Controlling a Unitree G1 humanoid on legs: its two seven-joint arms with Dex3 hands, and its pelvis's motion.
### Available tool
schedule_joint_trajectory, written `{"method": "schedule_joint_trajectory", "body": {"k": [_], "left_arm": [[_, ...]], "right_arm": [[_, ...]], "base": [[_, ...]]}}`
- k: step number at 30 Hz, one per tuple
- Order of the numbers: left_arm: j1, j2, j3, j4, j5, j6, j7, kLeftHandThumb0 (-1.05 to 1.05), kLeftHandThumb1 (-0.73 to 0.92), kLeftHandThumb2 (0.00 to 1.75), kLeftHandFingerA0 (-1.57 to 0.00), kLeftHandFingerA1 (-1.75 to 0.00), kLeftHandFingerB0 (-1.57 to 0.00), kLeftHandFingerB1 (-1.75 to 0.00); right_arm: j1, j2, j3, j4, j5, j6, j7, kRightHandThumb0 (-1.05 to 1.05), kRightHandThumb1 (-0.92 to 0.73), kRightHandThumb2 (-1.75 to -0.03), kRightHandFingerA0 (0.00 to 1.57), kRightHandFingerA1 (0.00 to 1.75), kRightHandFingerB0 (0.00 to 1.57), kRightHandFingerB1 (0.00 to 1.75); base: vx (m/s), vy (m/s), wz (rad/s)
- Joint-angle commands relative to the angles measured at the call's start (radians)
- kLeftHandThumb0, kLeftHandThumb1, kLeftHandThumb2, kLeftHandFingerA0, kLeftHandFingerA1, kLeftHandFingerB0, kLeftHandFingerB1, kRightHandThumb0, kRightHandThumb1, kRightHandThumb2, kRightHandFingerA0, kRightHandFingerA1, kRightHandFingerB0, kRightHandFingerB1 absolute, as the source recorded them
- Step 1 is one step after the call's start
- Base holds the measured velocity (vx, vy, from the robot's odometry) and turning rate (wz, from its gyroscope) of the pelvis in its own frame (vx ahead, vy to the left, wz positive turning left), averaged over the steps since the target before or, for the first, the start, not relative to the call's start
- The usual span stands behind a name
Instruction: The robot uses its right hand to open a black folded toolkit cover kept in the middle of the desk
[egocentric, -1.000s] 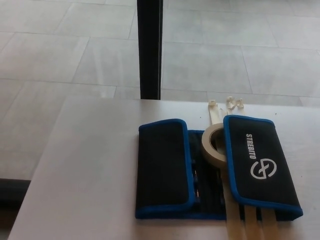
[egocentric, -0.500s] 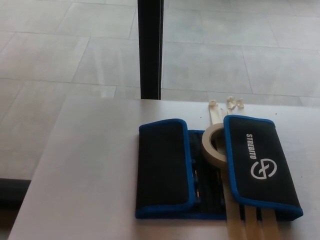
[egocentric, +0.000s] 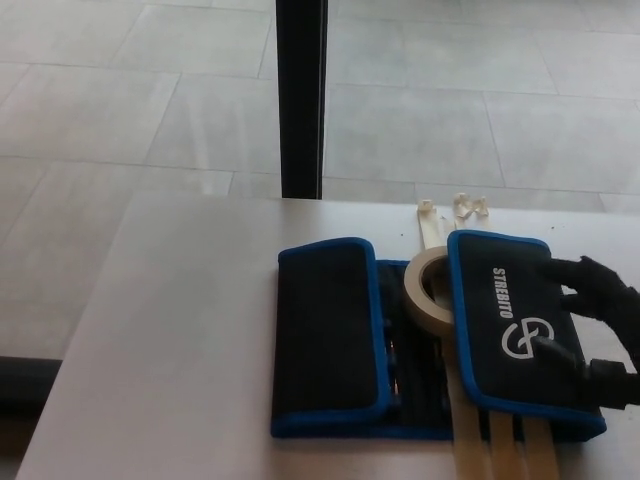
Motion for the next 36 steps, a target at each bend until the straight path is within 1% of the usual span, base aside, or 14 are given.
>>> {"method": "schedule_joint_trajectory", "body": {"k": [1, 4, 5, 6, 8, 9, 10, 11, 22, 25, 26, 27, 28, 36], "left_arm": [[-0.004, 0.027, -0.001, 0.014, -0.008, 0.004, -0.010, -1.05, 0.37, 1.23, -0.45, -1.27, -0.34, -1.32], [-0.005, 0.028, -0.003, 0.008, -0.005, 0.010, -0.003, -1.05, 0.38, 1.24, -0.48, -1.30, -0.35, -1.31], [-0.003, 0.026, -0.002, 0.005, -0.006, 0.003, 0.003, -0.92, 0.01, 1.15, -0.49, -1.10, -0.24, -0.97], [0.000, 0.025, -0.002, 0.001, -0.006, -0.001, 0.005, -1.05, 0.00, 1.19, -0.63, -1.24, -0.16, -0.99], [-0.001, 0.025, 0.001, 0.008, -0.008, -0.001, 0.008, -1.05, 0.04, 1.21, -0.70, -1.28, -0.20, -1.00], [-0.001, 0.025, 0.002, 0.008, -0.009, 0.000, 0.009, -1.05, 0.02, 1.20, -0.49, -1.16, -0.23, -1.01], [-0.001, 0.025, -0.002, 0.008, -0.005, 0.000, 0.004, -1.05, 0.37, 1.24, -0.46, -1.31, -0.42, -1.34], [-0.001, 0.026, -0.007, 0.009, -0.001, -0.002, 0.002, -1.05, 0.40, 1.21, -0.48, -1.29, -0.38, -1.30], [-0.010, 0.031, -0.033, 0.006, 0.023, 0.009, 0.004, -1.05, 0.40, 1.22, -0.49, -1.28, -0.48, -1.31], [-0.012, 0.027, -0.011, 0.009, -0.001, 0.007, 0.007, -1.05, 0.37, 1.21, -0.49, -1.38, -0.29, -1.31], [-0.012, 0.025, -0.007, 0.011, -0.005, 0.002, 0.008, -0.82, -0.01, 1.09, -0.71, -1.19, -0.21, -0.91], [-0.013, 0.026, -0.008, 0.012, -0.003, 0.002, 0.010, -0.82, -0.01, 1.09, -0.71, -1.19, -0.21, -0.91], [-0.014, 0.028, -0.006, 0.015, -0.006, 0.005, 0.001, -1.05, 0.32, 1.30, -0.58, -1.23, -0.37, -1.11], [-0.019, 0.029, -0.017, 0.012, 0.005, 0.003, -0.001, -1.05, 0.35, 1.25, -0.48, -1.32, -0.39, -1.35]], "right_arm": [[-0.045, -0.181, 0.159, 0.027, -0.452, -0.180, 0.012, -0.56, -0.71, -0.61, 0.40, 0.56, 0.42, 0.36], [-0.054, -0.199, 0.172, 0.028, -0.477, -0.188, -0.005, -0.56, -0.70, -0.62, 0.40, 0.58, 0.43, 0.36], [-0.056, -0.203, 0.174, 0.031, -0.482, -0.196, -0.010, -0.55, -0.70, -0.61, 0.41, 0.57, 0.44, 0.37], [-0.056, -0.215, 0.178, 0.027, -0.493, -0.203, -0.011, -0.56, -0.71, -0.62, 0.40, 0.58, 0.43, 0.38], [-0.062, -0.227, 0.189, 0.025, -0.515, -0.209, -0.020, -0.56, -0.71, -0.62, 0.40, 0.57, 0.43, 0.38], [-0.062, -0.231, 0.194, 0.031, -0.531, -0.232, -0.045, -0.55, -0.70, -0.61, 0.44, 0.58, 0.46, 0.39], [-0.060, -0.234, 0.199, 0.030, -0.542, -0.236, -0.056, -0.55, -0.70, -0.61, 0.44, 0.60, 0.46, 0.39], [-0.061, -0.235, 0.204, 0.032, -0.551, -0.234, -0.064, -0.55, -0.69, -0.61, 0.45, 0.60, 0.47, 0.39], [-0.101, -0.210, 0.279, 0.022, -0.680, -0.119, -0.074, -0.57, -0.72, -0.62, 0.40, 0.56, 0.42, 0.38], [-0.104, -0.206, 0.298, 0.026, -0.715, -0.089, -0.080, -0.59, -0.71, -0.62, 0.40, 0.54, 0.42, 0.36], [-0.107, -0.206, 0.308, 0.026, -0.735, -0.079, -0.082, -0.60, -0.72, -0.62, 0.39, 0.55, 0.42, 0.36], [-0.110, -0.205, 0.313, 0.027, -0.744, -0.075, -0.081, -0.60, -0.72, -0.62, 0.39, 0.55, 0.42, 0.36], [-0.105, -0.205, 0.314, 0.016, -0.746, -0.068, -0.069, -0.61, -0.72, -0.61, 0.38, 0.55, 0.41, 0.36], [-0.094, -0.182, 0.357, 0.018, -0.834, -0.019, -0.101, -0.69, -0.69, -0.62, 0.31, 0.54, 0.31, 0.36]], "base": [[0.00, 0.000, 0.00], [0.00, 0.000, 0.00], [0.00, 0.000, 0.00], [0.00, 0.000, 0.00], [0.00, 0.000, 0.00], [0.00, 0.000, 0.00], [0.00, 0.000, 0.00], [0.00, 0.000, 0.00], [0.00, 0.000, 0.00], [0.00, 0.000, 0.00], [0.00, 0.000, 0.00], [0.00, 0.000, 0.00], [0.00, 0.000, 0.00], [0.00, 0.000, 0.00]]}}
